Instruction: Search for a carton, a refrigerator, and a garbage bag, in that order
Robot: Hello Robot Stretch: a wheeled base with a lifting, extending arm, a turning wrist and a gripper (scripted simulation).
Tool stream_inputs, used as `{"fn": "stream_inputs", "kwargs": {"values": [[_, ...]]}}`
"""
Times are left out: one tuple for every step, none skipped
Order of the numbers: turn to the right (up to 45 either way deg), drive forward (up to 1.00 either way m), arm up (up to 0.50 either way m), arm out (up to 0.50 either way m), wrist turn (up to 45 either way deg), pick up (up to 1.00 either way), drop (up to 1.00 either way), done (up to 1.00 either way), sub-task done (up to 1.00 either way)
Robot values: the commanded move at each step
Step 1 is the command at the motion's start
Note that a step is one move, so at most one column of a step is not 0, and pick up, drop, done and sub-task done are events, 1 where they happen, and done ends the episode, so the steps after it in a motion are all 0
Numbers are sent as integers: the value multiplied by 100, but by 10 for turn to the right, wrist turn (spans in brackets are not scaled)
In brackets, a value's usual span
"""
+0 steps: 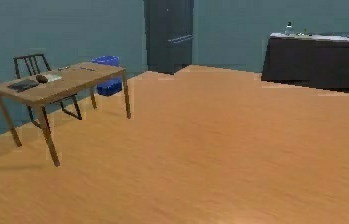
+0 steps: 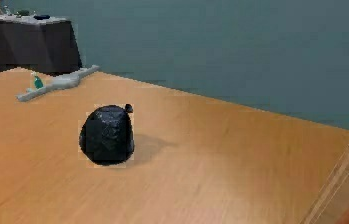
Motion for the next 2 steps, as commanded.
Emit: {"fn": "stream_inputs", "kwargs": {"values": [[0, 100, 0, 0, 0, 0, 0, 0, 0], [0, 100, 0, 0, 0, 0, 0, 0, 0]]}}
